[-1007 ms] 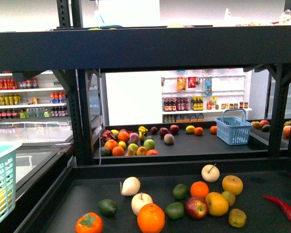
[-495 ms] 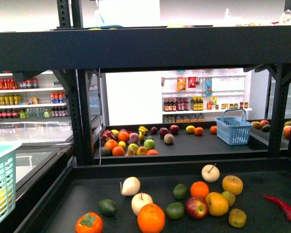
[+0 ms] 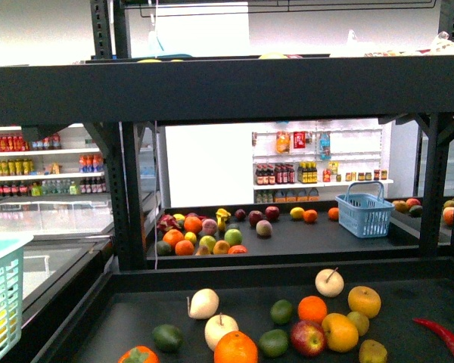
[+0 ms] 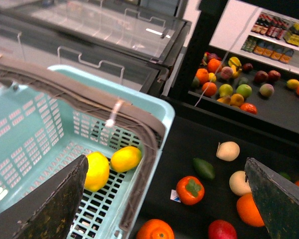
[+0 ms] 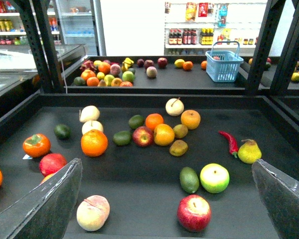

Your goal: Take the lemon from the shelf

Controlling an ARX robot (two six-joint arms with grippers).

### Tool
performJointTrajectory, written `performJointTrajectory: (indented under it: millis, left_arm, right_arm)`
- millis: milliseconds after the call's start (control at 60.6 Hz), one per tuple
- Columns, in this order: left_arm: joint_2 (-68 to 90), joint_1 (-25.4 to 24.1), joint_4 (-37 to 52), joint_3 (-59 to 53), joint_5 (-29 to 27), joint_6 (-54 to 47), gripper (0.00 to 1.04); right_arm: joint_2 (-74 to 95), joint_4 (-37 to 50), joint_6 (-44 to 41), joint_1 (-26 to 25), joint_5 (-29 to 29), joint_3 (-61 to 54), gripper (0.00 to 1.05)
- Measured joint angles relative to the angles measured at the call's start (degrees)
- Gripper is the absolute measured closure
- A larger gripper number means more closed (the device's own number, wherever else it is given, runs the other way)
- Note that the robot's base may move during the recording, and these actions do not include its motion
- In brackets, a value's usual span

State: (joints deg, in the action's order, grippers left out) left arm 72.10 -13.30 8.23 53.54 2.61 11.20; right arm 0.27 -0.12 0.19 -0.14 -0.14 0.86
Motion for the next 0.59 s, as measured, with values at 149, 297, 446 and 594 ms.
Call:
performJointTrajectory:
  millis: [149, 297, 446, 594]
  left_arm:
    - [-12.41, 11.28, 6.62, -9.66, -2.69, -7.96, 0.20]
    - [-27.65, 13.29, 6.99, -24.85, -2.62, -10.01, 0.51]
    - [-40.57, 13.29, 6.10, -36.41, -2.62, -10.34, 0.84]
    - [-44.15, 13.31, 6.95, -41.33, -2.54, -10.51, 1.02]
  right_arm:
    - [0.00, 0.00, 0.00, 0.02, -0.02, 0.00, 0.02]
    - [0.00, 0.00, -0.02, 0.02, 0.13, 0.02, 0.02]
    - [0.00, 0.00, -0.02, 0.02, 0.11, 0.02, 0.02]
    - [0.00, 0.00, 0.00, 0.02, 0.11, 0.00, 0.02]
